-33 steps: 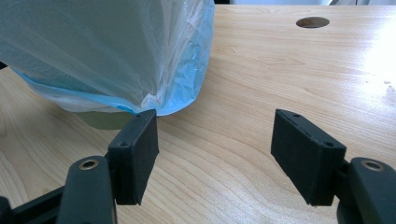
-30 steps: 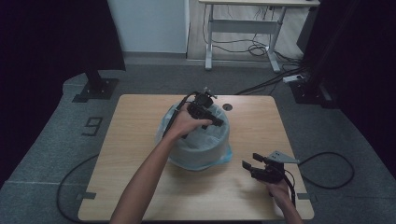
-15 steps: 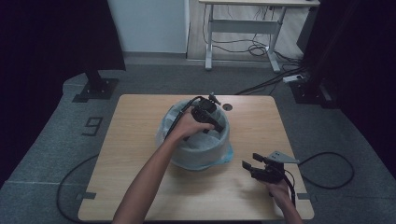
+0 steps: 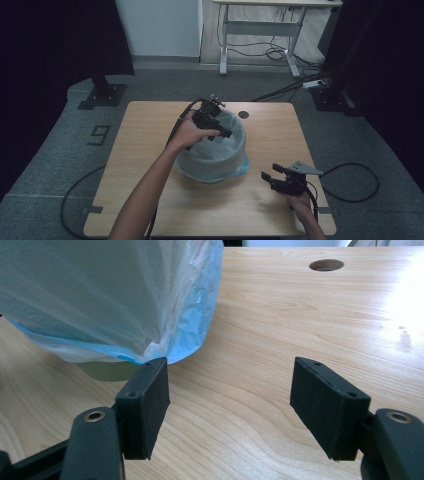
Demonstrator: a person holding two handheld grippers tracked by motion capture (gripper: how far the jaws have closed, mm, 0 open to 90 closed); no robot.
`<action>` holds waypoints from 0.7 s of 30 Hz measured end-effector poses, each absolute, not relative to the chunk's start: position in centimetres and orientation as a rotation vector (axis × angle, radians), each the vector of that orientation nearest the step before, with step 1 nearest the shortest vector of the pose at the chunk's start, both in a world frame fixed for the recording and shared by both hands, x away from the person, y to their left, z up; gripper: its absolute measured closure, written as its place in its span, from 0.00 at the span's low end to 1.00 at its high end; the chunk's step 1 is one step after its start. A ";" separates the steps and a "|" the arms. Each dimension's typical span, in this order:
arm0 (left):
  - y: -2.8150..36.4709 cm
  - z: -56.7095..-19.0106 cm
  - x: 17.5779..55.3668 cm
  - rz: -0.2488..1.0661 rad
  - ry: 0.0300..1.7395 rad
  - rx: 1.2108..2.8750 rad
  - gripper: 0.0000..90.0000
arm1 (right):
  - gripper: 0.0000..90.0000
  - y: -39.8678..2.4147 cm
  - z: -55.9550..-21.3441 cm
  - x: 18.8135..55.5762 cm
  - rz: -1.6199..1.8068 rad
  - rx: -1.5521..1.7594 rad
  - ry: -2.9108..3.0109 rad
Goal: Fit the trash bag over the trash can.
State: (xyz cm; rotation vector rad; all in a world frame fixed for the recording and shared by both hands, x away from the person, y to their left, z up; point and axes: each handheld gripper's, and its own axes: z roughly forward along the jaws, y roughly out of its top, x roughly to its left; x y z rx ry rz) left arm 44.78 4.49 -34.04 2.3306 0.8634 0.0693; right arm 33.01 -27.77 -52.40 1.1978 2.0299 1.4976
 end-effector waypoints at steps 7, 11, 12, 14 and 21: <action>6.6 -33.5 43.4 0.081 0.861 2.311 0.34 | 0.35 -28.5 -52.3 33.0 1.493 1.216 2.007; 7.4 -33.4 42.6 0.083 0.857 2.310 0.34 | 0.35 -29.0 -52.3 33.0 1.496 1.237 1.989; 7.5 -33.6 42.3 0.086 0.855 2.316 0.34 | 0.35 -29.2 -52.3 33.0 1.498 1.242 1.979; 7.4 -33.9 42.3 0.086 0.857 2.324 0.34 | 0.35 -29.3 -52.2 33.0 1.497 1.240 1.978; 6.8 -35.4 42.8 0.078 0.889 2.397 0.34 | 0.35 -29.4 -52.3 32.9 1.498 1.243 1.978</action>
